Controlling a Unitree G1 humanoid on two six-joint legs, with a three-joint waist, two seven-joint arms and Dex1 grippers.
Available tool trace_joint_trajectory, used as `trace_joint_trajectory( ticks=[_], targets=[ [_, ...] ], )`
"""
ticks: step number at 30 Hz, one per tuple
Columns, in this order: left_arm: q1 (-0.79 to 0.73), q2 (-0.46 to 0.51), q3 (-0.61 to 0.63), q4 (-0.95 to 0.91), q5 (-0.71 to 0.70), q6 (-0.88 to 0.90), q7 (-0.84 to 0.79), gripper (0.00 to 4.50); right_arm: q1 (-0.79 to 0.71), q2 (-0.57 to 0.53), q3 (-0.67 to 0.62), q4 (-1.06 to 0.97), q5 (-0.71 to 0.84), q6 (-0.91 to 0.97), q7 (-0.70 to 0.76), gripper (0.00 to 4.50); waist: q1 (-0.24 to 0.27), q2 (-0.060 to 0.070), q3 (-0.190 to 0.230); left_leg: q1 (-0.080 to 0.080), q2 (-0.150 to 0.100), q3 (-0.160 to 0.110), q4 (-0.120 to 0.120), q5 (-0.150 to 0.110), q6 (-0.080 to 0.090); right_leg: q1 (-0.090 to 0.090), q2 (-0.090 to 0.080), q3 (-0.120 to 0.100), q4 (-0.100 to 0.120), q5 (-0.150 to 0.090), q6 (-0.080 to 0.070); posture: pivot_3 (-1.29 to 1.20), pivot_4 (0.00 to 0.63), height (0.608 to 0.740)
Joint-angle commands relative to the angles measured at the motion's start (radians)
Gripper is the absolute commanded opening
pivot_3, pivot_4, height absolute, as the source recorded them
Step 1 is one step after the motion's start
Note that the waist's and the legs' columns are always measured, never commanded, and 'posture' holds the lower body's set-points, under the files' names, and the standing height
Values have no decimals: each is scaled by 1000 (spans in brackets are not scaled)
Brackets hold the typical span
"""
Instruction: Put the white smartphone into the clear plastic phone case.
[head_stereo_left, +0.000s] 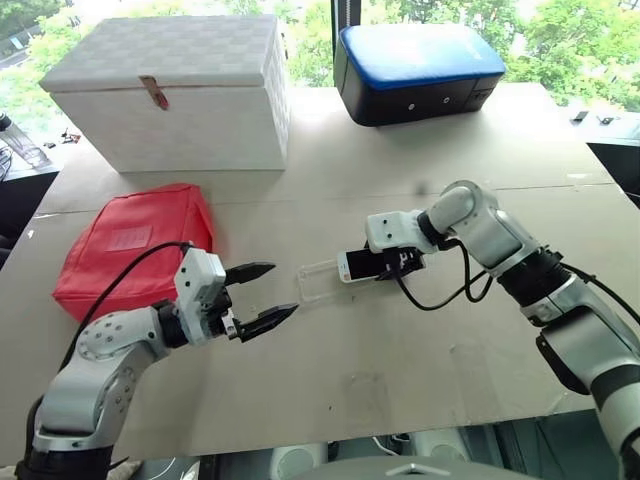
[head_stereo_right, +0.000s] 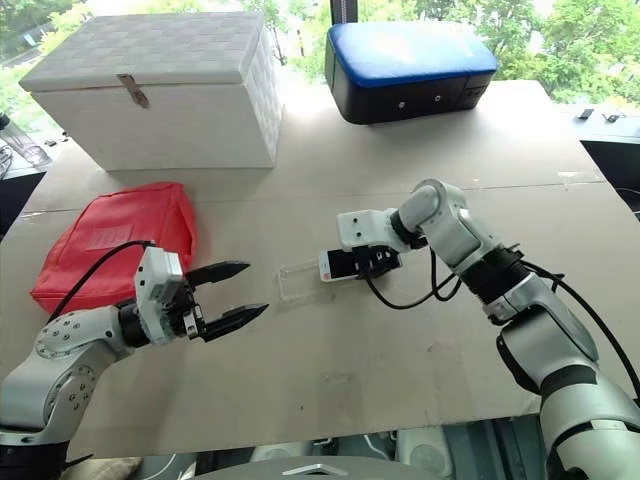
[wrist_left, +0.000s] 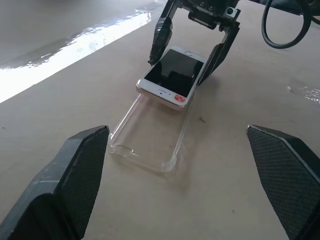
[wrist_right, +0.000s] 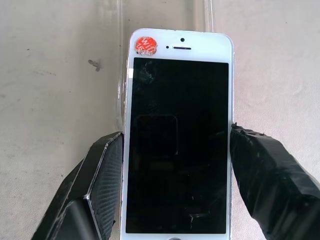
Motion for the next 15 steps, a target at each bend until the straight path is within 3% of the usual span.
trace_joint_trajectory(
  ticks=[1,15],
  targets=[
    [20,0,31,-31,-7,-31,-2,4500,-20,17,14,-43,-10,17,14,2796,0,0,0,0,0,0,0,0,0,0,0,0,0,0,0,0,150,740],
    [19,-8,14,8,7,-76,-20,4500,-5,42,26,-82,-40,23,26,2795,2,0,0,-1,0,0,-1,0,0,-1,0,0,0,0,0,0,150,740]
  ],
)
